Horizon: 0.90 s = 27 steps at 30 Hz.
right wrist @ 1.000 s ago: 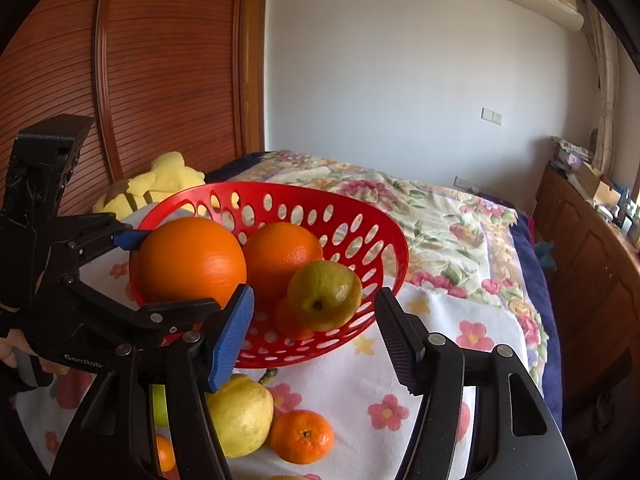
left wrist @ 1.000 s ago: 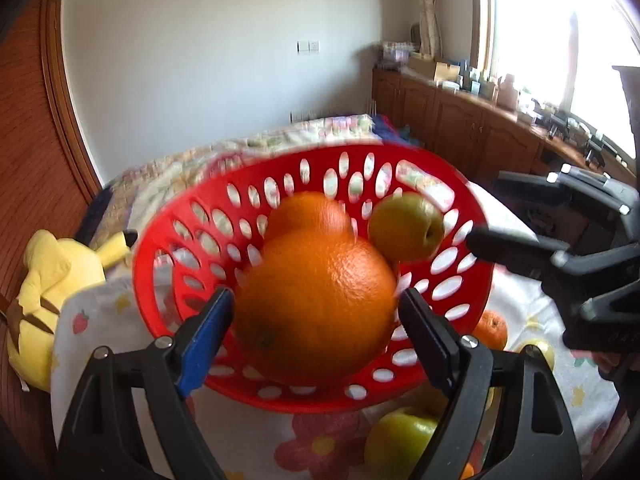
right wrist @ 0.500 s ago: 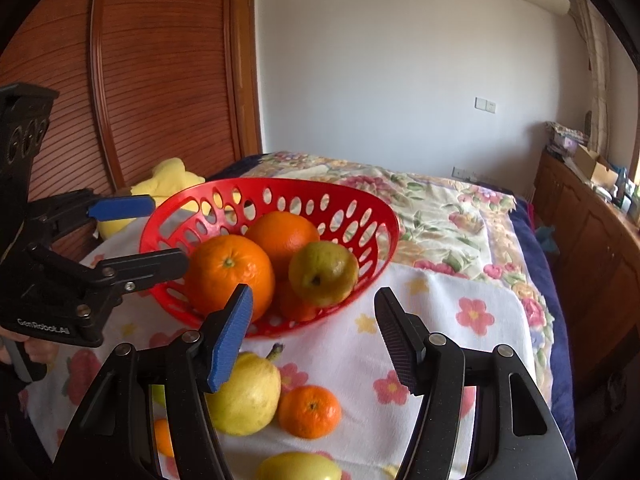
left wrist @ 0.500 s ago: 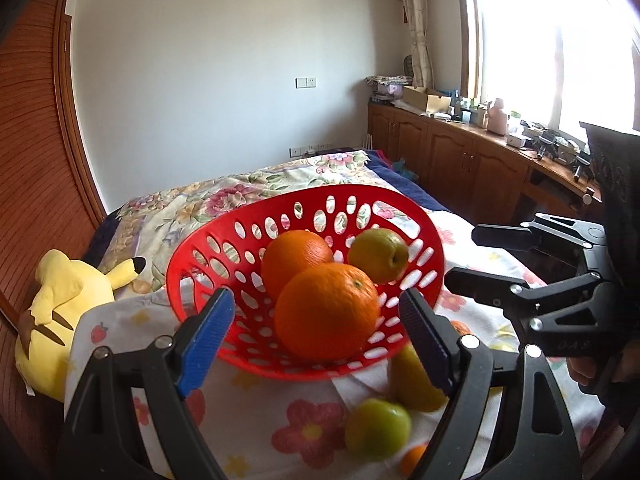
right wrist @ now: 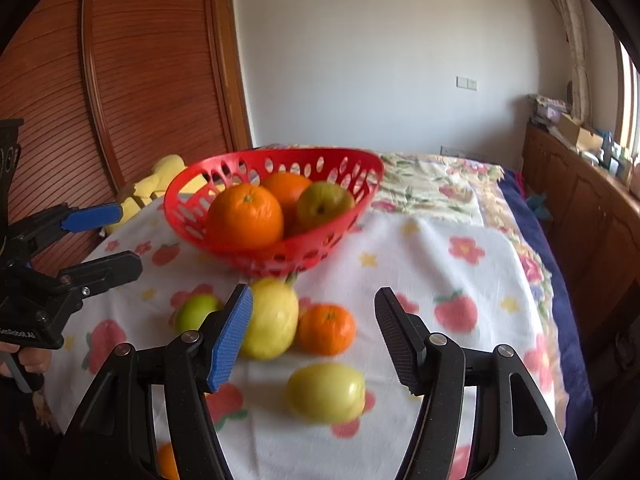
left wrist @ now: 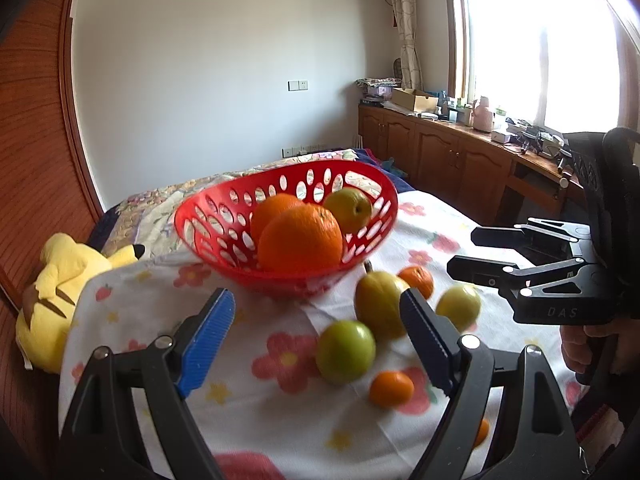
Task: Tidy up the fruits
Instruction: 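Withdraw both open tools from the basket back toward the remaining fruit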
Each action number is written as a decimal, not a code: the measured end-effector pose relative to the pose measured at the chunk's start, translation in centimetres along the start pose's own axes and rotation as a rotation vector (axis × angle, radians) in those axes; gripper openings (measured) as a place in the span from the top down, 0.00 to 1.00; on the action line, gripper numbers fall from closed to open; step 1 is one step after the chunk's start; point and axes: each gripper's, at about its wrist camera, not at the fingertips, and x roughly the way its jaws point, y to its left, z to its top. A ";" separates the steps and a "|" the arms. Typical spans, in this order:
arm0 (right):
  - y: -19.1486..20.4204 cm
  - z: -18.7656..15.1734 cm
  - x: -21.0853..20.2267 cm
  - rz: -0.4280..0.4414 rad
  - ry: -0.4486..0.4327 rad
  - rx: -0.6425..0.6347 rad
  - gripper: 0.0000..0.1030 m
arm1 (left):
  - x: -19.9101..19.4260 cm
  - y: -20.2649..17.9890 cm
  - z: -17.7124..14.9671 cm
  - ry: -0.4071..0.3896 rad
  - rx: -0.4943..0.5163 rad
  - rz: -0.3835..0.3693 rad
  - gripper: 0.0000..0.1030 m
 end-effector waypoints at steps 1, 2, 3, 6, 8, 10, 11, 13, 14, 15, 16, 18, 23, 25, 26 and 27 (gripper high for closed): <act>0.2 -0.4 -0.1 -0.002 0.002 0.005 0.37 | -0.1 -0.1 -0.4 0.001 -0.003 0.000 0.17; 0.3 -0.8 -0.3 -0.005 0.005 0.008 0.37 | -0.3 -0.2 -0.9 0.003 -0.006 0.000 0.17; 0.4 -1.4 -0.4 -0.006 0.010 0.013 0.37 | -0.4 -0.3 -1.4 0.004 -0.009 0.003 0.17; 0.9 -2.7 -0.6 -0.007 0.024 0.023 0.37 | -0.3 -0.3 -3.2 0.019 -0.015 0.002 0.17; 1.1 -3.6 -0.7 0.003 0.035 0.032 0.37 | -0.2 -0.3 -4.3 0.026 -0.022 0.002 0.17; 1.5 -4.3 -0.6 0.009 0.048 0.032 0.37 | 0.0 -0.2 -5.2 0.039 -0.033 0.001 0.17; 1.7 -4.6 -0.6 0.011 0.053 0.030 0.37 | 0.1 -0.2 -5.6 0.043 -0.038 0.000 0.17; 2.1 -5.2 -0.6 0.023 0.064 0.031 0.37 | 0.3 -0.1 -6.4 0.051 -0.051 -0.007 0.17; 2.3 -5.4 -0.6 0.029 0.068 0.033 0.37 | 0.4 0.0 -6.8 0.054 -0.056 -0.009 0.17; 2.5 -5.7 -0.6 0.040 0.074 0.034 0.37 | 0.5 0.0 -6.9 0.061 -0.063 -0.010 0.17; 2.7 -5.9 -0.6 0.046 0.077 0.034 0.37 | 0.4 0.1 -7.0 0.061 -0.075 -0.013 0.17; 3.2 -6.3 -0.7 0.060 0.082 0.031 0.37 | 0.3 0.3 -6.9 0.050 -0.092 -0.017 0.17; 4.9 -7.0 -0.8 0.090 0.094 0.008 0.37 | 0.4 0.5 -7.1 0.054 -0.100 -0.011 0.17; 5.5 -7.3 -0.8 0.102 0.101 0.002 0.38 | 0.3 0.5 -7.1 0.050 -0.099 -0.003 0.17; 5.7 -7.4 -0.8 0.107 0.105 -0.001 0.38 | 0.3 0.5 -7.1 0.047 -0.097 -0.001 0.17; 5.9 -7.5 -0.7 0.109 0.109 -0.005 0.38 | 0.3 0.5 -7.1 0.047 -0.096 0.001 0.17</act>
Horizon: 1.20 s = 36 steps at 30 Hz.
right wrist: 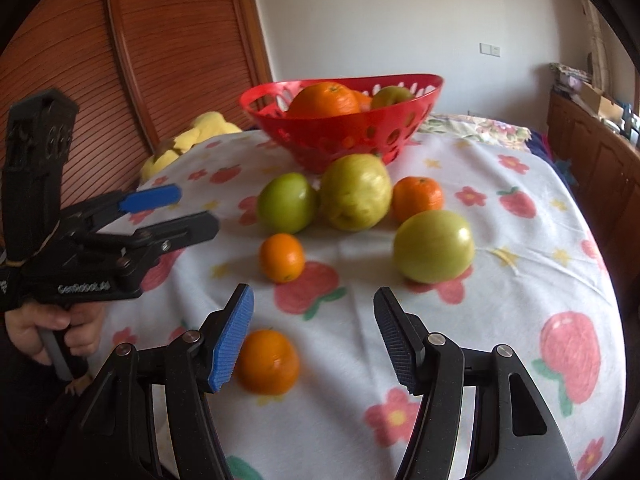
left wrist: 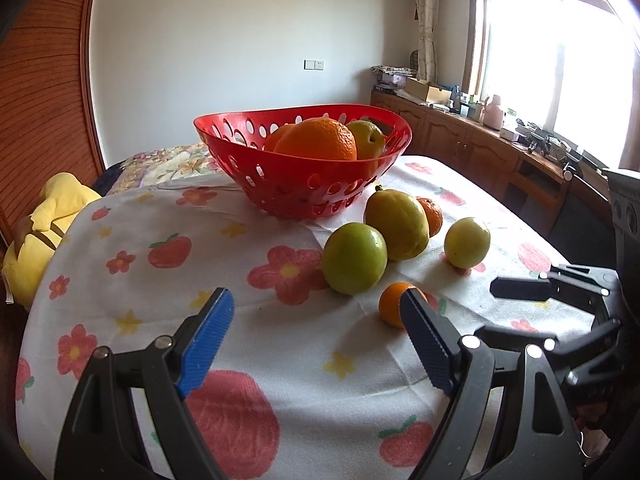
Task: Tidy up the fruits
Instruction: 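Withdraw both open tools from the basket back toward the remaining fruit, then close right tool on a large orange while left tool approaches a tangerine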
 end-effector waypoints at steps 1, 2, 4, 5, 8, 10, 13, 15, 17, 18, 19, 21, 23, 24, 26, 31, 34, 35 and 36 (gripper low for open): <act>0.2 -0.2 0.1 0.002 0.005 -0.004 0.38 | 0.0 0.0 0.0 0.000 0.001 0.003 0.17; 0.3 -0.3 0.2 0.004 0.009 -0.006 0.38 | 0.0 0.1 0.0 0.000 0.001 0.005 0.17; 0.5 -0.7 0.5 0.004 0.022 -0.010 0.38 | 0.0 0.1 0.0 0.000 0.001 0.010 0.17; 0.5 -0.8 0.6 0.003 0.025 -0.010 0.39 | 0.0 0.1 0.0 -0.001 0.001 0.012 0.17; 0.5 -1.1 0.7 0.013 0.033 -0.004 0.39 | -0.1 0.2 0.0 -0.006 -0.005 0.017 0.17; 0.6 -1.3 0.8 0.017 0.037 -0.007 0.39 | -0.1 0.3 -0.1 -0.008 -0.008 0.020 0.17; 0.9 -1.6 1.1 0.022 0.047 -0.019 0.42 | 0.0 0.3 0.0 -0.005 -0.011 0.026 0.17; 1.3 -1.8 1.3 0.020 0.054 -0.036 0.46 | 0.0 0.3 -0.1 -0.004 -0.009 0.028 0.17; 1.4 -1.8 1.1 0.025 0.054 -0.045 0.51 | 0.0 0.2 -0.1 -0.005 -0.006 0.028 0.17; 1.5 -1.8 1.0 0.035 0.054 -0.053 0.56 | 0.0 0.2 -0.1 -0.005 -0.005 0.028 0.17; 1.6 -1.8 0.9 0.038 0.053 -0.061 0.59 | 0.0 0.2 -0.1 -0.005 -0.004 0.028 0.17; 1.8 -1.8 0.7 0.043 0.051 -0.074 0.66 | 0.1 0.2 -0.1 0.000 -0.004 0.027 0.17; 1.8 -1.8 0.7 0.040 0.049 -0.078 0.66 | 0.2 0.2 0.0 0.006 -0.004 0.030 0.17; 1.6 -1.8 0.7 0.039 0.047 -0.076 0.66 | 0.3 0.2 0.0 0.010 -0.003 0.032 0.17; 1.3 -1.7 0.7 0.029 0.041 -0.066 0.66 | 0.4 0.1 0.0 0.016 0.001 0.028 0.17; 0.0 -1.1 0.6 -0.023 0.018 -0.051 0.66 | 0.9 -0.4 0.2 0.031 -0.005 0.014 0.18; -0.7 -1.1 0.7 -0.032 0.021 -0.020 0.66 | 1.2 -1.2 0.2 0.043 0.012 0.010 0.19; -0.7 -1.2 0.7 -0.051 0.020 -0.022 0.66 | 1.2 -1.5 0.3 0.045 0.021 0.004 0.21; -0.7 -1.4 0.7 -0.072 0.020 -0.025 0.66 | 1.3 -1.9 0.3 0.048 0.030 -0.001 0.23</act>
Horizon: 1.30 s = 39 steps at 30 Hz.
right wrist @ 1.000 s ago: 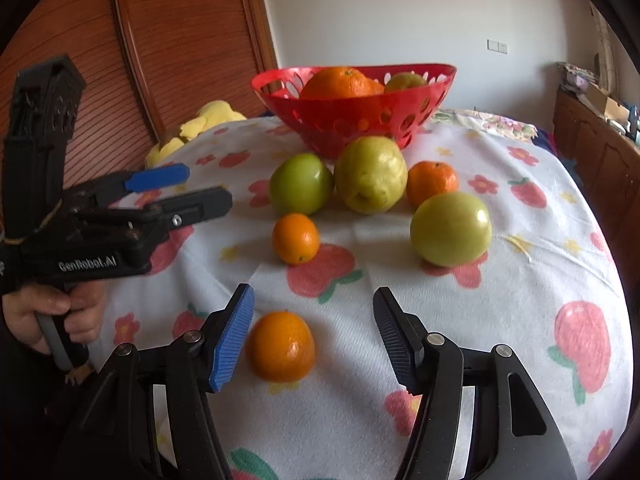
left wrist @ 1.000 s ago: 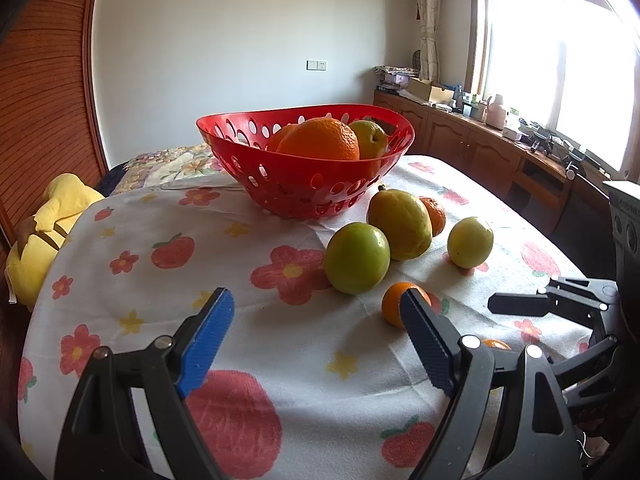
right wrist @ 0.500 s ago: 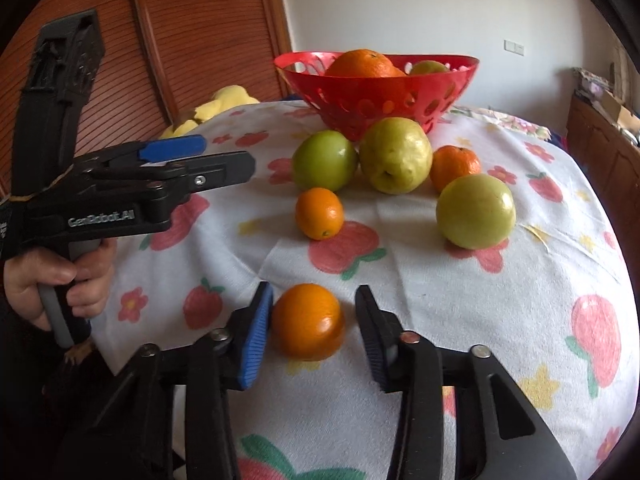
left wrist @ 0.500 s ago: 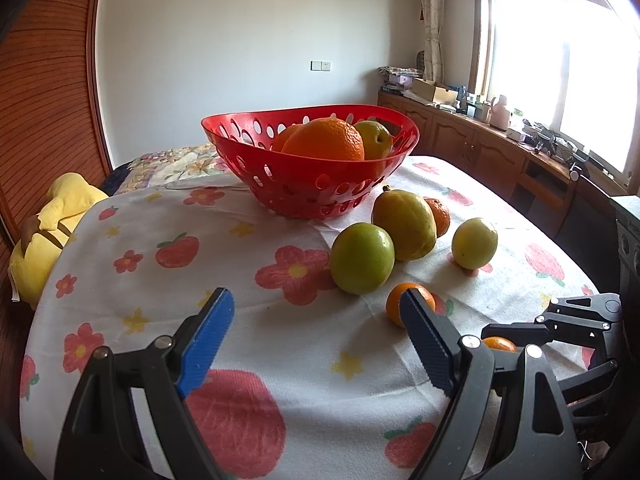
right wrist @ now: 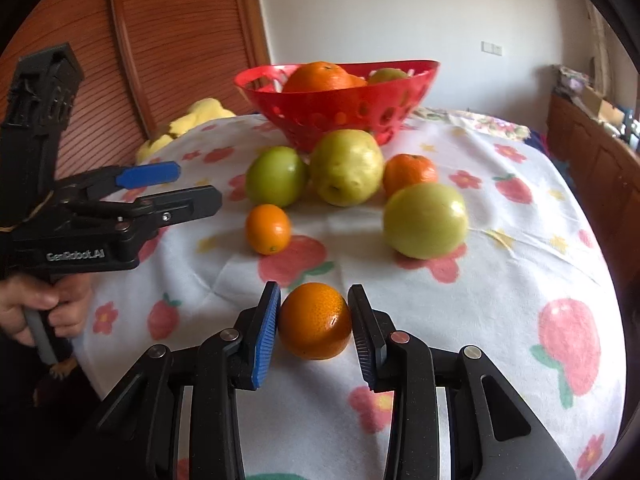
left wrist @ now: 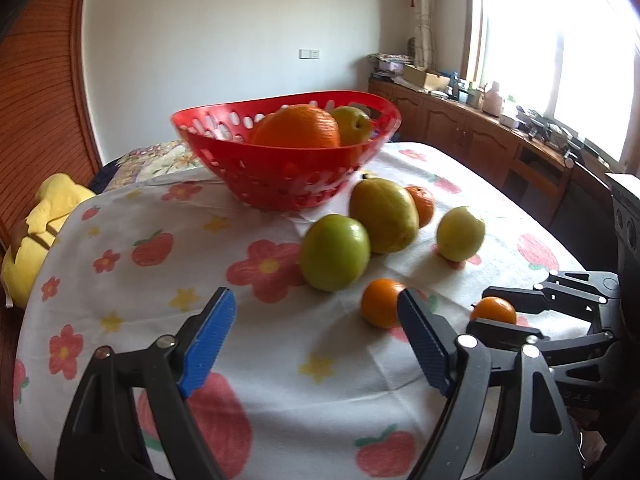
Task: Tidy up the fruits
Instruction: 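Close right tool on a large orange while left tool approaches a tangerine, then close left tool on the tangerine and lift it while right tool holds the orange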
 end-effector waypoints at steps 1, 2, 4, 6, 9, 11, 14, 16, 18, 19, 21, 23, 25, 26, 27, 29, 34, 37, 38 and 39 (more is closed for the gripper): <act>-0.1 -0.1 -0.2 0.003 -0.006 0.004 0.66 | 0.0 -0.3 0.1 0.003 0.008 -0.005 0.25; -0.3 -0.2 -0.3 0.007 -0.008 0.012 0.66 | 0.1 -0.7 0.2 0.008 0.016 -0.013 0.27; -0.5 -0.3 -0.3 0.012 -0.013 0.025 0.66 | 0.2 -1.4 0.5 0.014 0.029 -0.028 0.34; -0.8 -0.4 -0.4 0.012 -0.019 0.032 0.66 | 0.5 -2.0 0.8 0.027 0.039 -0.045 0.40; -0.8 -0.5 -0.4 0.012 -0.024 0.038 0.66 | 1.2 -2.7 0.9 0.054 0.054 -0.064 0.47; -0.9 -0.5 -0.5 0.016 -0.025 0.043 0.66 | 1.7 -3.0 0.9 0.076 0.059 -0.070 0.49; -1.0 -0.5 -0.5 0.018 -0.028 0.046 0.66 | 2.4 -3.3 0.8 0.102 0.063 -0.077 0.52; -1.0 -0.5 -0.5 0.017 -0.029 0.047 0.66 | 2.7 -3.4 0.7 0.115 0.066 -0.081 0.54; -1.0 -0.6 -0.5 0.015 -0.031 0.045 0.66 | 3.0 -3.5 0.6 0.129 0.071 -0.079 0.55; -1.0 -0.6 -0.5 0.015 -0.032 0.044 0.66 | 3.1 -3.6 0.6 0.134 0.072 -0.078 0.55; -0.9 -0.6 -0.5 0.014 -0.031 0.041 0.66 | 3.2 -3.6 0.6 0.138 0.077 -0.077 0.55; -0.9 -0.6 -0.5 0.013 -0.031 0.038 0.66 | 3.4 -3.7 0.6 0.147 0.076 -0.075 0.55; -0.8 -0.6 -0.4 0.013 -0.028 0.035 0.66 | 3.6 -3.7 0.6 0.156 0.071 -0.076 0.55; -0.8 -0.6 -0.4 0.012 -0.028 0.034 0.66 | 3.8 -3.7 0.6 0.159 0.069 -0.075 0.55; -0.8 -0.6 -0.4 0.011 -0.027 0.032 0.66 | 3.9 -3.6 0.5 0.166 0.065 -0.075 0.55; -0.7 -0.6 -0.3 0.009 -0.025 0.030 0.66 | 4.0 -3.4 0.5 0.167 0.059 -0.080 0.55; -0.7 -0.6 -0.2 0.007 -0.021 0.029 0.66 | 3.9 -3.2 0.4 0.165 0.062 -0.095 0.66; -0.7 -0.6 -0.2 0.008 -0.020 0.029 0.66 | 3.6 -3.0 0.4 0.161 0.059 -0.095 0.66; -0.7 -0.6 -0.2 0.009 -0.019 0.029 0.66 | 3.4 -2.9 0.4 0.157 0.057 -0.098 0.66; -0.7 -0.7 -0.2 0.008 -0.019 0.029 0.66 | 3.2 -2.7 0.3 0.152 0.054 -0.098 0.66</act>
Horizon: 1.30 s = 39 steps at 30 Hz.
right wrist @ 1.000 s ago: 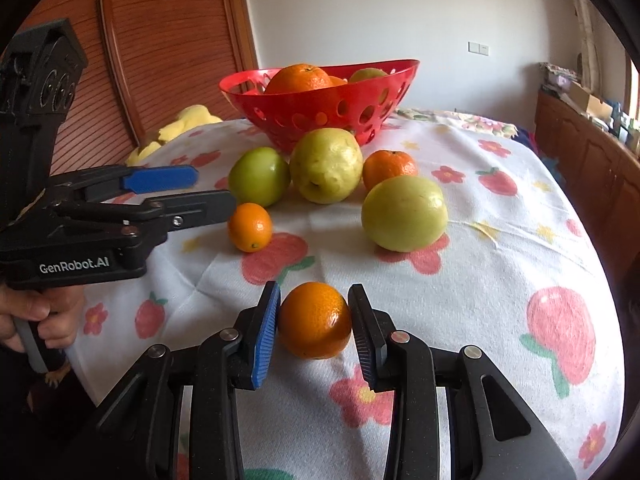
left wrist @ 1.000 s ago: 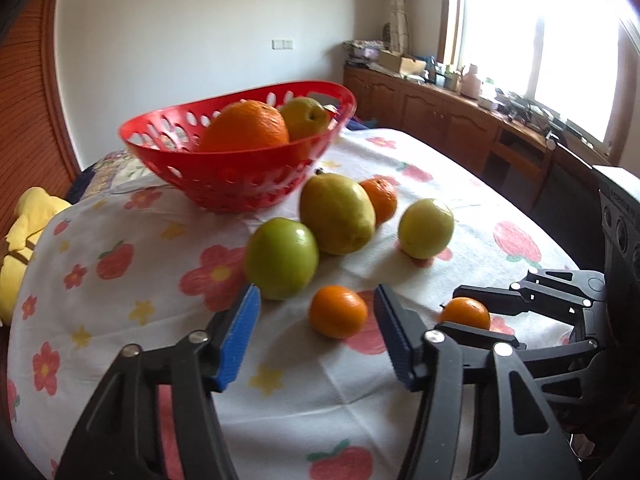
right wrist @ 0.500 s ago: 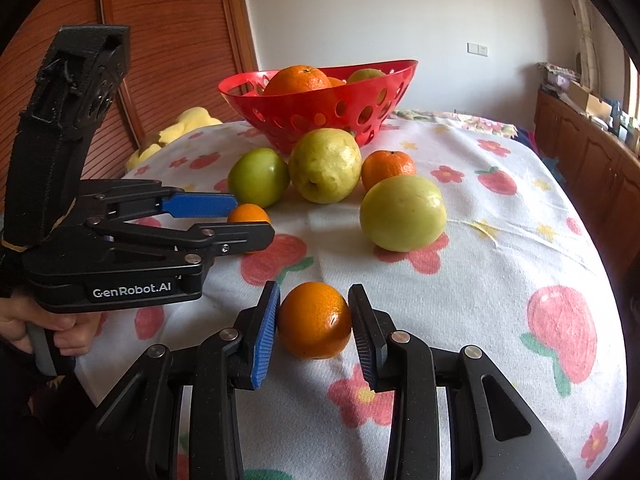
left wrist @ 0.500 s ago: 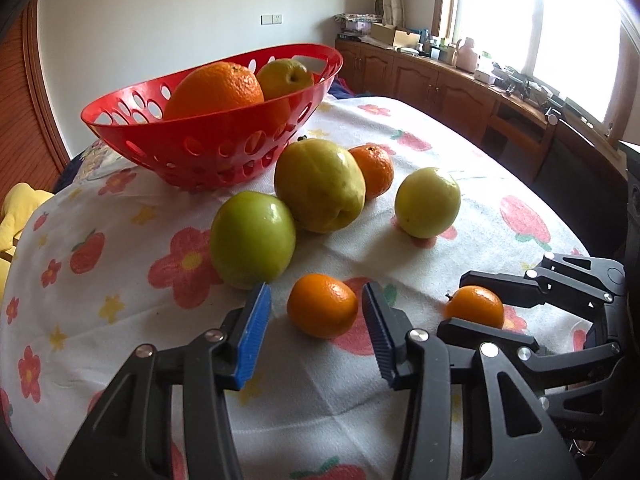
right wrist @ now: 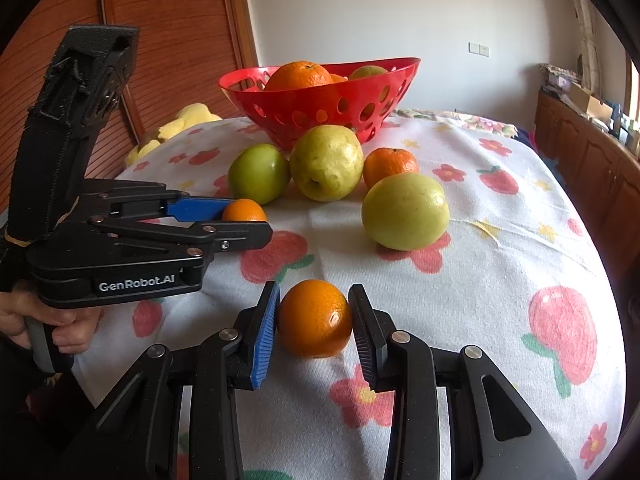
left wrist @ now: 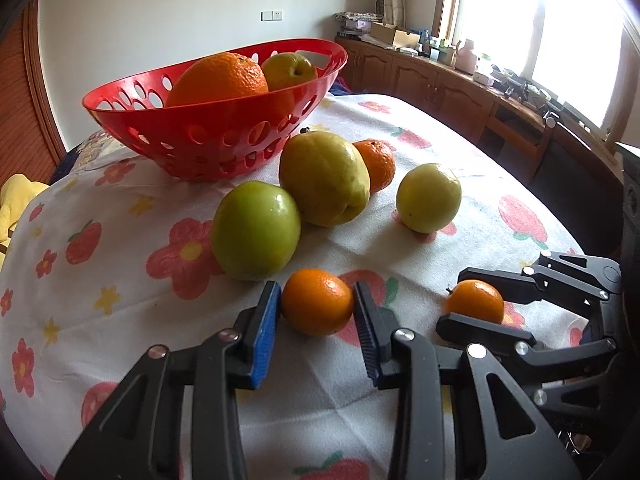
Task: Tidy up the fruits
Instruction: 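Close left tool on the tangerine and lift it while right tool holds the orange, then carry the orange and tangerine over the red basket with both tools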
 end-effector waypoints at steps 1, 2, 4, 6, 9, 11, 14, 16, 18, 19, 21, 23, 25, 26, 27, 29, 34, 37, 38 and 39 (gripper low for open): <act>0.0 0.0 0.0 -0.001 0.000 -0.001 0.66 | -0.2 0.1 -0.1 -0.005 -0.002 0.001 0.66; 0.0 0.0 0.0 -0.001 0.000 -0.002 0.66 | -0.6 0.2 -0.2 -0.012 -0.003 0.002 0.66; 0.1 0.0 0.0 -0.003 0.001 -0.003 0.66 | -1.3 0.4 -0.4 -0.026 -0.007 0.003 0.66; 0.1 0.0 0.1 -0.003 0.001 -0.002 0.65 | -2.1 0.6 -0.8 -0.040 -0.012 0.003 0.66; 0.0 0.0 0.1 0.000 0.004 0.005 0.65 | -2.8 1.1 -1.1 -0.057 -0.023 0.003 0.66; -0.1 0.0 0.1 0.001 0.006 0.010 0.65 | -3.1 1.5 -1.3 -0.064 -0.035 0.005 0.66; -0.1 0.0 0.1 0.000 0.009 0.012 0.65 | -3.4 1.9 -1.4 -0.077 -0.053 0.007 0.66; -0.2 0.0 0.1 0.000 0.010 0.013 0.65 | -3.7 2.0 -1.5 -0.087 -0.057 0.009 0.66; -0.2 0.0 0.1 0.001 0.012 0.012 0.65 | -4.1 2.0 -1.5 -0.094 -0.059 0.013 0.66; -0.1 0.0 0.1 0.000 0.013 0.012 0.65 | -4.2 2.0 -1.5 -0.098 -0.059 0.015 0.66; -0.1 0.0 0.2 -0.004 0.015 0.006 0.65 | -4.5 2.2 -1.4 -0.107 -0.062 0.017 0.66; 0.1 0.0 0.2 -0.006 0.017 -0.004 0.66 | -4.8 2.3 -1.4 -0.115 -0.066 0.021 0.66; 0.4 0.0 0.2 -0.017 0.016 -0.017 0.66 | -4.9 2.5 -1.3 -0.122 -0.069 0.027 0.66; 0.5 0.0 0.2 -0.020 0.016 -0.021 0.66 | -5.0 2.6 -1.2 -0.125 -0.071 0.029 0.66; 0.5 0.0 0.2 -0.023 0.015 -0.024 0.66 | -5.2 2.7 -1.1 -0.130 -0.074 0.031 0.66; 0.5 -0.1 0.2 -0.025 0.015 -0.026 0.66 | -5.5 2.9 -1.0 -0.141 -0.078 0.034 0.66; 0.5 -0.1 0.2 -0.022 0.015 -0.024 0.66 | -6.0 3.2 -0.8 -0.157 -0.085 0.041 0.66; 0.5 -0.1 0.1 -0.022 0.013 -0.023 0.66 | -6.3 3.4 -0.6 -0.167 -0.087 0.043 0.66; 0.6 -0.1 0.1 -0.022 0.014 -0.023 0.66 | -6.4 3.4 -0.5 -0.172 -0.085 0.044 0.66; 0.6 0.0 0.1 -0.020 0.016 -0.025 0.66 | -6.6 3.4 -0.3 -0.178 -0.081 0.045 0.66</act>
